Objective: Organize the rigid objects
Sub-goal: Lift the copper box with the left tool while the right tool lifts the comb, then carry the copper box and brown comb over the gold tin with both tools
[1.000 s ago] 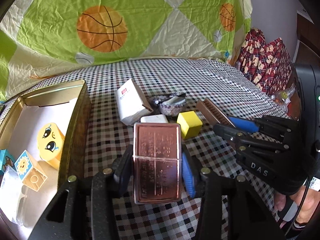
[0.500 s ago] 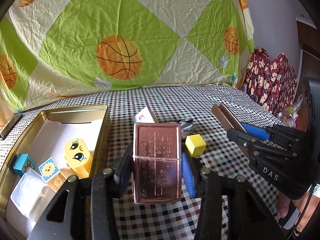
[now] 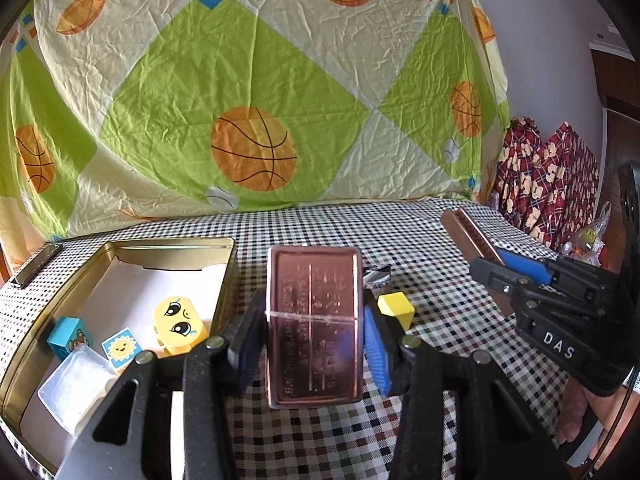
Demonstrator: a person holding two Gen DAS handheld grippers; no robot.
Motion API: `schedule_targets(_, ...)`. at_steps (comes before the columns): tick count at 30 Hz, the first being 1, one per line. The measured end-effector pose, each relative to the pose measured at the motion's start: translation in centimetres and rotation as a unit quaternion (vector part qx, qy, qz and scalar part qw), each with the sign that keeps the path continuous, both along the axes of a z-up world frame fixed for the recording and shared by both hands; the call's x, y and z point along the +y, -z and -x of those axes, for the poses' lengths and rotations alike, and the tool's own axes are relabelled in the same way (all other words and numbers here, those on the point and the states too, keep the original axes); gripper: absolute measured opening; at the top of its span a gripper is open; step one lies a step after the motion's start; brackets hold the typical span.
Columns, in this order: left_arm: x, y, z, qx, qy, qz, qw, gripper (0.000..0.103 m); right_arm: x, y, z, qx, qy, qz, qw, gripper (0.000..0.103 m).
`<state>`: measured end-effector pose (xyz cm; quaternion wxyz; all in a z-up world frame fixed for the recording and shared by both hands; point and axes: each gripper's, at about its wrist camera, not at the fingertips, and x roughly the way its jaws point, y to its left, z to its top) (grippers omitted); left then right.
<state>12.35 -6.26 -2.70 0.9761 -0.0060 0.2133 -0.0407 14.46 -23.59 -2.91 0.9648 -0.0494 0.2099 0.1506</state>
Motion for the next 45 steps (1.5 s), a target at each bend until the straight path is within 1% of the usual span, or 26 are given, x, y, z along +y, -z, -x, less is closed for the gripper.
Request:
schedule_targets(16, 0.1, -0.5, 1.4, -0.039, -0.015, -0.002, 0.9991, 0.044, -0.6, -0.7, 1.9, -0.055, 0.001, -0.021, 0.998, 0.027)
schedule_targets(32, 0.3, -0.9, 2.4, -0.067, -0.029, -0.001, 0.9973, 0.044, -1.2, -1.2, 3.1, -0.088, -0.001, -0.037, 0.995, 0.027)
schedule_targets(45, 0.7, -1.3, 3.9, -0.107, -0.046, 0.001, 0.9933, 0.044, -1.5, -1.6, 4.7, -0.129, 0.000, -0.046, 0.991, 0.027)
